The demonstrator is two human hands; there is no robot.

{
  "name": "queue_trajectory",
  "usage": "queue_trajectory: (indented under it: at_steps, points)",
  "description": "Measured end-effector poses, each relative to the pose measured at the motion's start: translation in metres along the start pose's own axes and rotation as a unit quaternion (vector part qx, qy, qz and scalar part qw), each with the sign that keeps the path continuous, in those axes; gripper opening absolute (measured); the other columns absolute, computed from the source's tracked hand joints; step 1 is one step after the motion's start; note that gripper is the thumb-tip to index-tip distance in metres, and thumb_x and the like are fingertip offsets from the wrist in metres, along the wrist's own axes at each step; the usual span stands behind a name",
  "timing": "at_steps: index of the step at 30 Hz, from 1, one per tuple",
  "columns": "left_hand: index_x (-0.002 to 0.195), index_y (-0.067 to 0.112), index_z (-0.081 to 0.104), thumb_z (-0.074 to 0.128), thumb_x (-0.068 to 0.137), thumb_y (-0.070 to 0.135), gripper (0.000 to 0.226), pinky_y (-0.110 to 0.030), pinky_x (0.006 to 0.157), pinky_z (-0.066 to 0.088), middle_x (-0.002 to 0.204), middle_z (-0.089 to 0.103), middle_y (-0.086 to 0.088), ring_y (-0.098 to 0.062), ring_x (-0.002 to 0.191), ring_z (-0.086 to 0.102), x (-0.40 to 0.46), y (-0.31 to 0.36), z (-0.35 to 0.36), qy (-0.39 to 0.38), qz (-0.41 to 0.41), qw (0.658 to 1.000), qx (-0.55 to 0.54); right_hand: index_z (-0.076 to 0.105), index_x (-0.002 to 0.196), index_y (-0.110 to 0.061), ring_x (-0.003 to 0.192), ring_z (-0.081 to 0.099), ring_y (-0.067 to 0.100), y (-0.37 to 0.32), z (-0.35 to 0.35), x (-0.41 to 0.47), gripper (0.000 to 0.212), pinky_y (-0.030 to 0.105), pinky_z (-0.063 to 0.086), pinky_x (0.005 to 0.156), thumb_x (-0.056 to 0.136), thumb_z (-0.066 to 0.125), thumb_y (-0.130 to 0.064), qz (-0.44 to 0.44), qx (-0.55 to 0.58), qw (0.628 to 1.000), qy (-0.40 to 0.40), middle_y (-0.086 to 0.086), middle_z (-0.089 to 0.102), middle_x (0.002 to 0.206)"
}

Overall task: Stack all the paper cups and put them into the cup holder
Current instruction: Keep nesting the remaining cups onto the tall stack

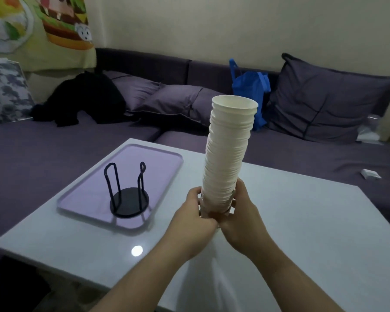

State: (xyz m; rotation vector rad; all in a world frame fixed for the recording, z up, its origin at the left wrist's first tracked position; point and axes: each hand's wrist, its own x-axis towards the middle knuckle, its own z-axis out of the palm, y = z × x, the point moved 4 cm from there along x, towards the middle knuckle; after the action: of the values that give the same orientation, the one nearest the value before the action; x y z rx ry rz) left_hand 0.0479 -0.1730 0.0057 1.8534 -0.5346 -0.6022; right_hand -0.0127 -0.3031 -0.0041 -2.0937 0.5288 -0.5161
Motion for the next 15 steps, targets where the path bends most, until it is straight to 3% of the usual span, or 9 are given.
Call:
queue_trajectory:
  at_steps: [2,5,10,15]
  points:
    - [0.141,0.043,0.042,0.059,0.072,0.016,0.076,-0.045,0.093,0.062,0.109,0.064,0.025,-0.009,0.101,0.071,0.005,0.005,0.015,-0.014,0.010,1.000,-0.007,0.041,0.136,-0.046,0.096,0.065,-0.016,0.010,-0.015,0.001,0.079,0.009,0.053,0.070,0.080,0.090,-0.022,0.005,-0.004,1.000,0.015,-0.031,0.069,0.107]
    - [0.138,0.045,0.040,0.062,0.084,0.008,0.069,-0.041,0.096,0.061,0.105,0.062,0.028,-0.002,0.099,0.068,0.013,0.012,0.037,-0.030,0.027,0.999,-0.013,0.044,0.135,-0.046,0.093,0.065,-0.016,0.022,-0.036,0.002,0.075,0.010,0.052,0.067,0.080,0.089,-0.022,0.025,0.001,0.999,0.030,-0.027,0.071,0.106]
    - [0.135,0.047,0.043,0.062,0.084,0.013,0.064,-0.042,0.097,0.061,0.105,0.064,0.029,-0.003,0.103,0.069,0.020,0.020,0.067,-0.053,0.045,0.997,-0.024,0.048,0.132,-0.046,0.091,0.069,-0.014,0.040,-0.063,0.000,0.072,0.012,0.053,0.069,0.080,0.090,-0.020,0.051,0.016,0.997,0.048,-0.035,0.071,0.101]
    - [0.144,0.046,0.043,0.062,0.093,0.009,0.066,-0.023,0.088,0.057,0.115,0.059,0.037,0.018,0.097,0.062,0.025,0.018,0.081,-0.062,0.059,0.995,-0.045,0.048,0.133,-0.045,0.093,0.070,-0.011,0.052,-0.073,-0.002,0.072,0.027,0.059,0.079,0.081,0.088,-0.016,0.071,0.020,0.996,0.056,-0.032,0.072,0.103]
